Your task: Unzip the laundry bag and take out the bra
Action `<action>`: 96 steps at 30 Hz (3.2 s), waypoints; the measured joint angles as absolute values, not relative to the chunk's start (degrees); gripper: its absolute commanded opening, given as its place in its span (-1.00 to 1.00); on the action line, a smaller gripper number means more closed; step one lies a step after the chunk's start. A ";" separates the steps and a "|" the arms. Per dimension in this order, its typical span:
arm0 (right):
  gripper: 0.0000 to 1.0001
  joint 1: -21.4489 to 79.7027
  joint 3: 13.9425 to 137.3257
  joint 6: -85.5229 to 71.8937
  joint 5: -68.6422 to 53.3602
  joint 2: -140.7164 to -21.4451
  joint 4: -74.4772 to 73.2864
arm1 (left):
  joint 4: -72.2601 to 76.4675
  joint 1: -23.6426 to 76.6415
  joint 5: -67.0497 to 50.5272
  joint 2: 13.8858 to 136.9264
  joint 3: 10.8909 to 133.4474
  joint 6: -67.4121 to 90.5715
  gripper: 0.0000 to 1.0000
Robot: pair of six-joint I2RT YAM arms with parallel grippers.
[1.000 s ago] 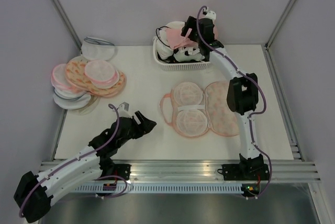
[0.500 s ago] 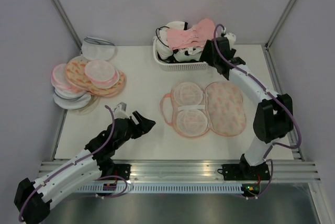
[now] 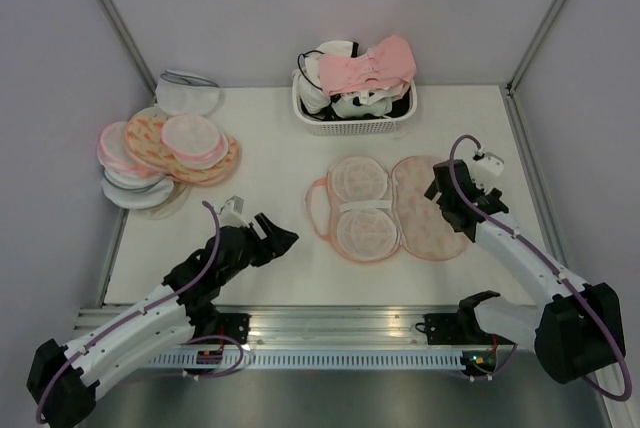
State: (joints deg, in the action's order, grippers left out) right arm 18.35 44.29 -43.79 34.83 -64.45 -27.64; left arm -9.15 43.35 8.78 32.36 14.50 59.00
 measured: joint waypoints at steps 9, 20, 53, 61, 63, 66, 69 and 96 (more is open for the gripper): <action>0.96 18.20 31.70 -53.95 34.33 -61.73 -32.84 | -9.08 43.35 8.27 32.56 13.87 59.02 0.64; 0.68 18.20 26.33 -61.34 34.79 -52.14 -35.22 | -7.97 43.35 8.16 33.78 12.32 59.05 0.64; -0.99 18.15 25.43 -39.55 14.87 -43.29 -15.62 | -4.32 43.35 6.35 33.45 9.43 60.60 0.63; -0.99 28.14 31.77 -24.43 -6.98 -61.14 3.75 | -4.62 43.35 7.35 32.95 9.43 60.66 0.62; -0.99 33.61 33.95 -21.15 -10.83 -67.64 7.22 | -4.67 43.35 7.42 32.86 9.43 60.93 0.61; -0.99 40.88 36.14 -17.96 -17.30 -75.31 11.27 | -4.97 43.35 7.44 32.56 9.43 61.28 0.61; -0.99 44.97 38.50 -15.88 -21.56 -81.91 12.53 | -5.80 43.35 7.51 32.05 9.43 61.47 0.61; 0.96 45.84 39.03 -19.49 -8.84 -51.86 -0.64 | -6.70 43.29 8.40 24.40 9.45 59.61 0.70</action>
State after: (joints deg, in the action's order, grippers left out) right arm 45.84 39.03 -19.49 -8.84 -51.86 -0.64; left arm -6.70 43.29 8.40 24.40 9.45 59.61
